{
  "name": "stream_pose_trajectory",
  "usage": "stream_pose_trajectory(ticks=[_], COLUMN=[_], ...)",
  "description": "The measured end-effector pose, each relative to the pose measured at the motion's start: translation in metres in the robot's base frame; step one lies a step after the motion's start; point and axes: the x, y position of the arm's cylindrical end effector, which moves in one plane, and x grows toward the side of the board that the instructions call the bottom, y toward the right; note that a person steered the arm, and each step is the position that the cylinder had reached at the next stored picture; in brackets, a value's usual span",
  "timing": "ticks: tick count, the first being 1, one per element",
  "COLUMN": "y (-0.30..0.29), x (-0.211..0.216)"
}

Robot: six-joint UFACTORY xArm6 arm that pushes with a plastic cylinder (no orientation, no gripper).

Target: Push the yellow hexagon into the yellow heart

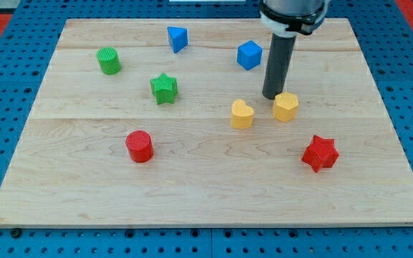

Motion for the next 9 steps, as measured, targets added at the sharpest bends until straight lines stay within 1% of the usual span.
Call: stream_pose_trajectory(ticks=[2,3,4,5,6,8,9], y=[0.042,0.087,0.112,0.116,0.114,0.054,0.037], x=[-0.049,-0.046,-0.021,0.003,0.023,0.028,0.033])
